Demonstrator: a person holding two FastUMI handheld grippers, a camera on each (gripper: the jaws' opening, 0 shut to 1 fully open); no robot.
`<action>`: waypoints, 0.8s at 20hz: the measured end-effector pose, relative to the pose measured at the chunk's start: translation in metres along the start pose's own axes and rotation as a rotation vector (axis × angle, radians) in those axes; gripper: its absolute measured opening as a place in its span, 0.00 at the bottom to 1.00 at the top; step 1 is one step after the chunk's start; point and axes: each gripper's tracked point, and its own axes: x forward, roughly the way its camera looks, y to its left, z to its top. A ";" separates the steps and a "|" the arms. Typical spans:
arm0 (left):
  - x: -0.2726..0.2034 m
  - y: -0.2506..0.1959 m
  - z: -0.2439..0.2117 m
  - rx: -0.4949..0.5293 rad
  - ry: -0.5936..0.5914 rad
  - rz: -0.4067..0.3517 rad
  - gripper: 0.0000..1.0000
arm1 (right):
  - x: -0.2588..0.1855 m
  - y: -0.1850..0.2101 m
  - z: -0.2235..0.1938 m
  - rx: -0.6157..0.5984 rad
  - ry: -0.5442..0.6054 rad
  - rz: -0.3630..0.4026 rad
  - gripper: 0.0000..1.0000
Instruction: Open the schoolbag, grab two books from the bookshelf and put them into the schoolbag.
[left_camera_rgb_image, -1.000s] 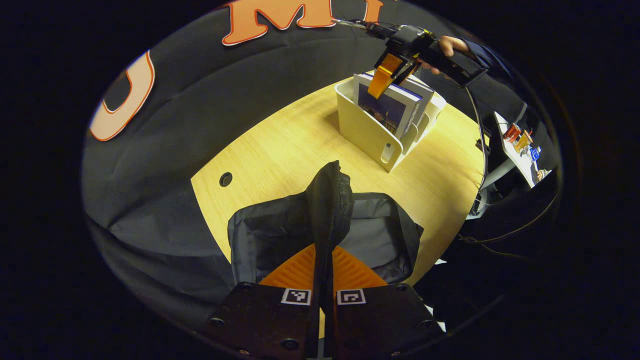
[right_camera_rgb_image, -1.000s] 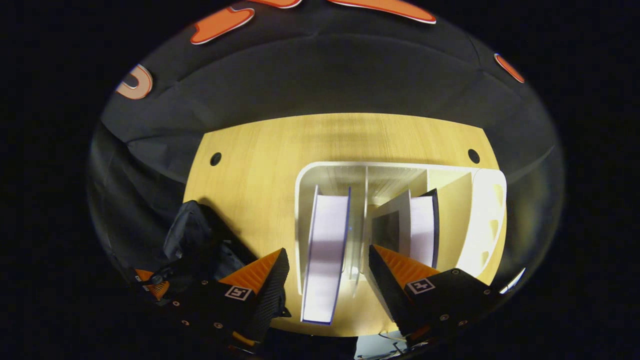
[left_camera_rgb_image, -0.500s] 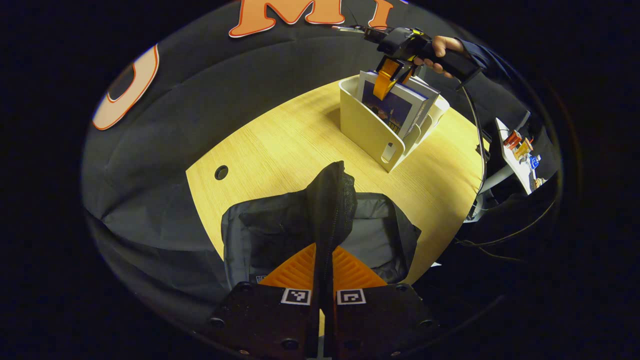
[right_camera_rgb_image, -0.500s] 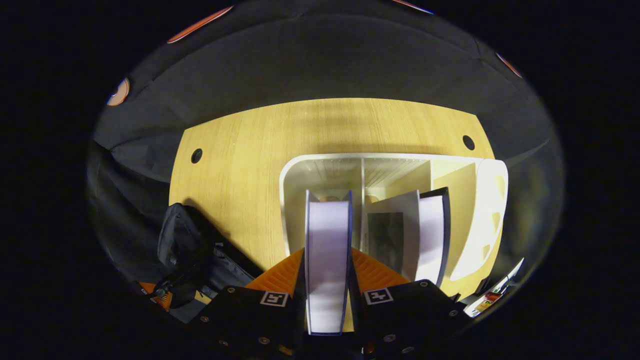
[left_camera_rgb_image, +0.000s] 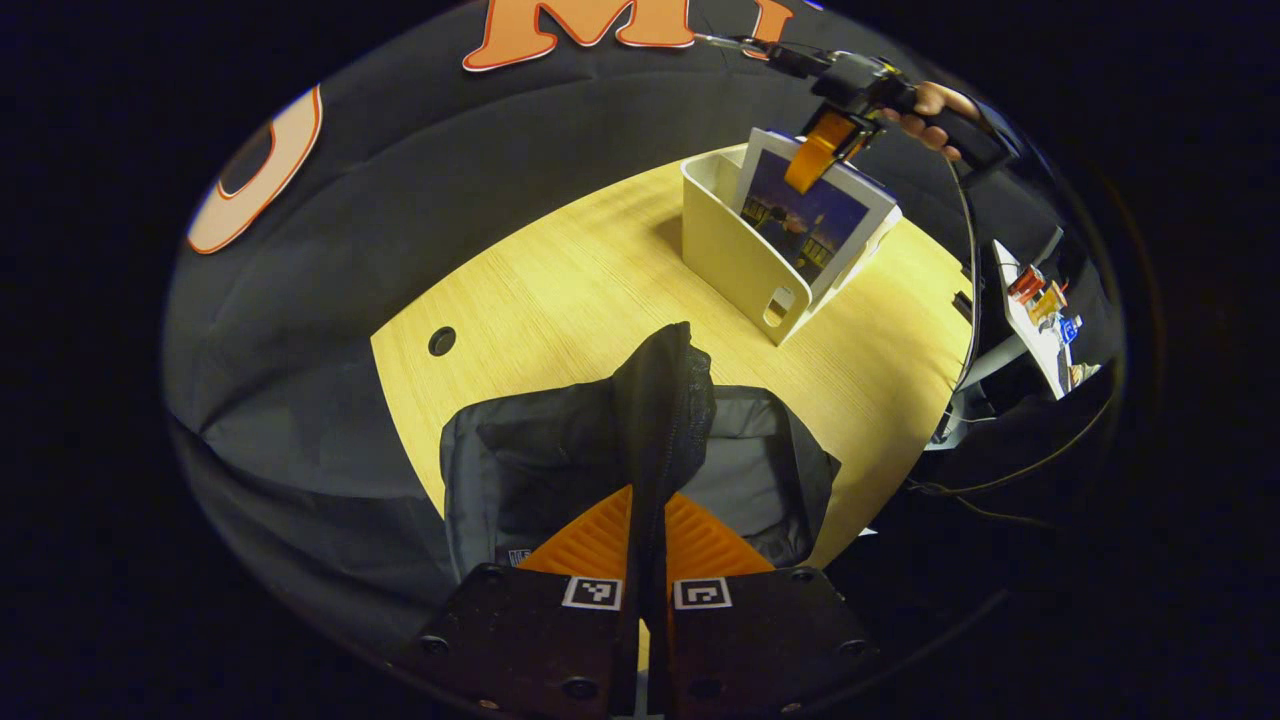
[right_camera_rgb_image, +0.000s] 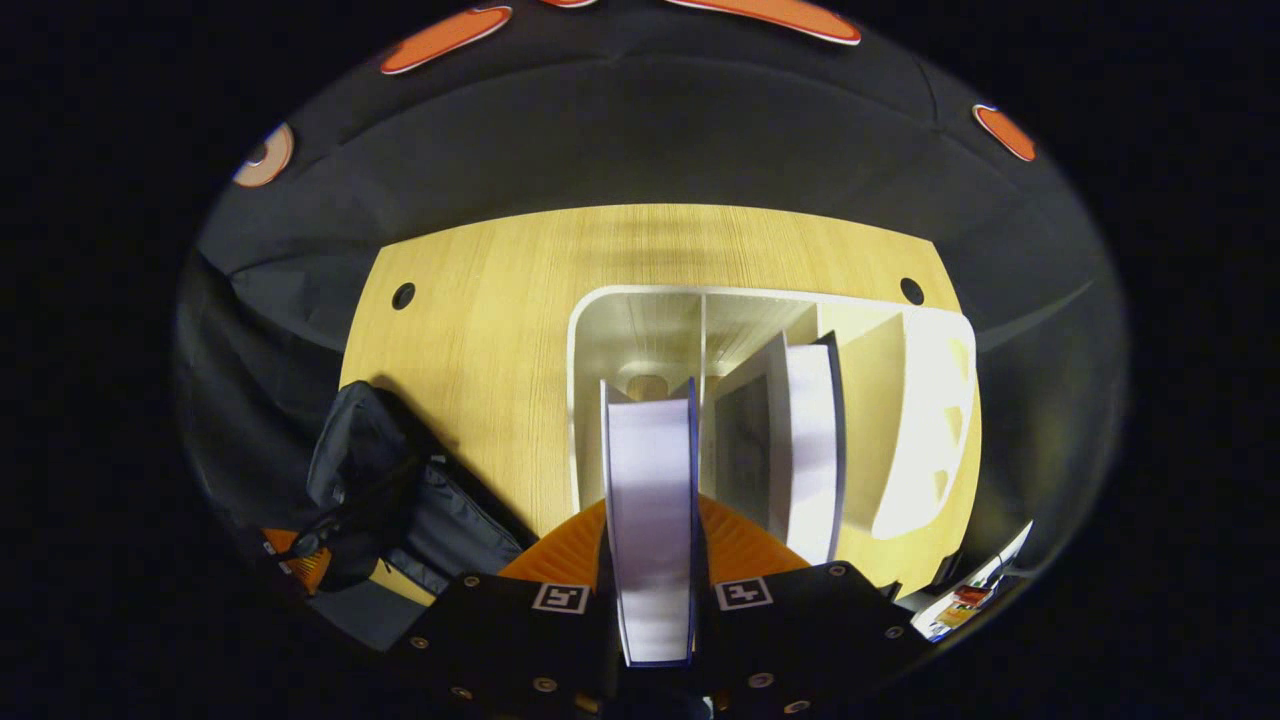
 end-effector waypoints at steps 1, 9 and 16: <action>0.000 0.000 0.000 0.005 -0.001 0.000 0.05 | -0.010 -0.003 -0.004 -0.004 -0.010 0.003 0.31; 0.008 -0.003 -0.007 -0.002 -0.004 -0.033 0.05 | -0.061 -0.015 -0.068 0.021 -0.061 0.028 0.31; 0.008 -0.003 -0.005 0.020 -0.005 -0.051 0.05 | -0.079 -0.016 -0.131 0.106 -0.059 0.098 0.29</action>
